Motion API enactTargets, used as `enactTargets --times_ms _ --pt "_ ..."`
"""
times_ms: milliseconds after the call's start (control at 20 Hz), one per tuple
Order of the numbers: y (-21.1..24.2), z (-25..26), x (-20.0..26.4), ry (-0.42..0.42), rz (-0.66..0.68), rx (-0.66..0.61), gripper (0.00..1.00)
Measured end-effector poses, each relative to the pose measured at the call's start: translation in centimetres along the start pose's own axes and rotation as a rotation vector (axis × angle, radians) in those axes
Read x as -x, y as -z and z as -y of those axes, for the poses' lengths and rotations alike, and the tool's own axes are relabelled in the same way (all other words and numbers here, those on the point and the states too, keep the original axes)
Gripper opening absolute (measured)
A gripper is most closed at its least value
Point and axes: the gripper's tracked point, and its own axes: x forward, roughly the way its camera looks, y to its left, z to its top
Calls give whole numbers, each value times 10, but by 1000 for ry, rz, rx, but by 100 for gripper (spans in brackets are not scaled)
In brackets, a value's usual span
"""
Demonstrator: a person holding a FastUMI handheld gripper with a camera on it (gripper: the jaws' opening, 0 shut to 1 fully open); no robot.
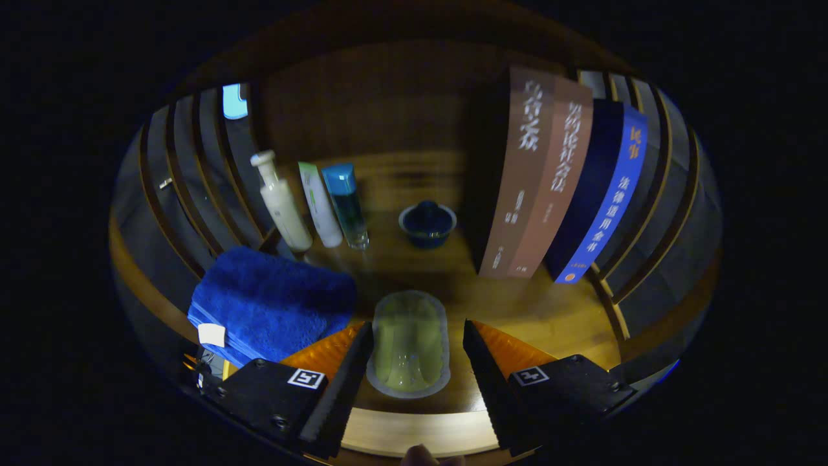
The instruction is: Pull open the drawer, take out the items inside it, and place them on the countertop above the cabinet.
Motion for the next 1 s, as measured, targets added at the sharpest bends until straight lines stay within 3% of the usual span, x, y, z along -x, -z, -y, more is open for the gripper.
enactTargets --times_ms 200,350,600,800,1000 --pt "-28 -7 58 -22 220 -34 92" --pt "-22 -12 108 -8 333 -21 99" --pt "-5 -16 190 13 525 -10 99" --pt "31 -15 239 14 643 -8 99" --pt "110 -15 254 -19 638 -32 99"
